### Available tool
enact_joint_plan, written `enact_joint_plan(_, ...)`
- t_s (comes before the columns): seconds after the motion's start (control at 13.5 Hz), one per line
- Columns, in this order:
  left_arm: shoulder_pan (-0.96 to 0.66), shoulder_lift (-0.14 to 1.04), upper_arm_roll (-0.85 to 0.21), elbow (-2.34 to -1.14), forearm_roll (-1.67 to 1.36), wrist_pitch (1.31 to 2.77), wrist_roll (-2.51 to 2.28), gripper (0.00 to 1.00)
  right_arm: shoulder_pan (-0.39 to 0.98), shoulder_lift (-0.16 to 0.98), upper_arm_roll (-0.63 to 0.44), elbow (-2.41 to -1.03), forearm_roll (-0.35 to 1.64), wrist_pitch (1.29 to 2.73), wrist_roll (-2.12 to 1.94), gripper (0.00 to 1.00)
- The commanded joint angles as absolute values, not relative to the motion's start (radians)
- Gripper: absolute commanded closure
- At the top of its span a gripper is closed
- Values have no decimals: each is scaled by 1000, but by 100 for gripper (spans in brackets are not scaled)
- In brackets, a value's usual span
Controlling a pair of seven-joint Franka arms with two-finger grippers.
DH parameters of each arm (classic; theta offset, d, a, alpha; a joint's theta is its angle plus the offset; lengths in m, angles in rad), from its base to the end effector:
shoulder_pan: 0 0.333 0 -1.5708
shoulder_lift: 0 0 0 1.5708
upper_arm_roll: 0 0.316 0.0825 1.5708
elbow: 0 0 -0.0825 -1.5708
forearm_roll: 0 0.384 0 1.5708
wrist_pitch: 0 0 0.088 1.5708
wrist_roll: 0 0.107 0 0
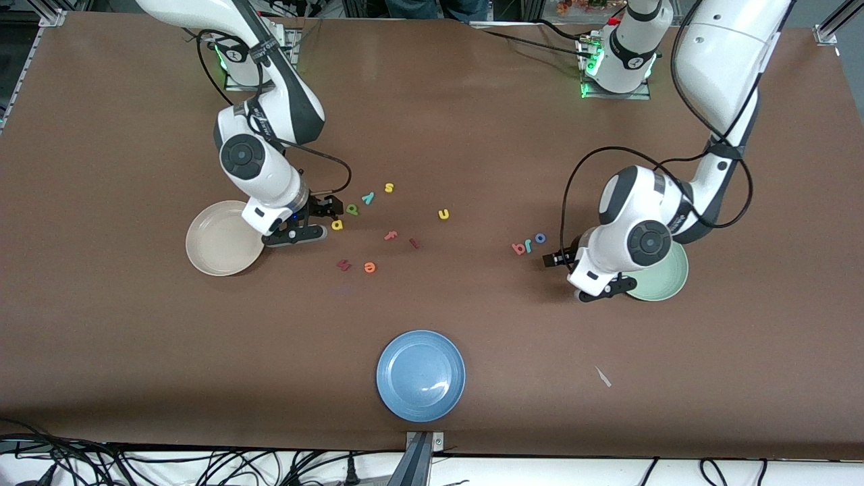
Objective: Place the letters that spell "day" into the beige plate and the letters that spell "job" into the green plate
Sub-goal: 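Grasp the yellow D with the right gripper while the left gripper grasps the blue o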
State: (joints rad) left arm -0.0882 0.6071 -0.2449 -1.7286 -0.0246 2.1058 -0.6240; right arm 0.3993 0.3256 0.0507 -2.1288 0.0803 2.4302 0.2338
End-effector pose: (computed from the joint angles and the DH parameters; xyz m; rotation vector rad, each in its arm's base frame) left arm 0.6134 -0.2004 0.2252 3.0262 0.5088 -0.4075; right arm 0.5151 0.2489 0.2526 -3.0760 -0.2346 0.0703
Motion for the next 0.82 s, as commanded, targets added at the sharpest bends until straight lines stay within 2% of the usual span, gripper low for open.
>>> enact_joint_plan(0.0, -121, 630, -238, -1744, -54, 2128, -727, 10, 399, 296, 58, -2240, 72, 2540, 249, 1)
enact_joint_plan(0.37, -130, 624, -238, -1864, -54, 2276, -765, 15, 400, 363, 80, -2240, 67, 2618, 249, 1)
enact_joint_plan(0.59, -129, 623, -241, -1884, -55, 2278, -775, 25, 400, 414, 80, -2235, 63, 2690, 247, 1)
enact_joint_plan(0.74, -130, 623, -242, -1884, -55, 2276, -810, 25, 402, 436, 81, -2232, 58, 2718, 247, 1)
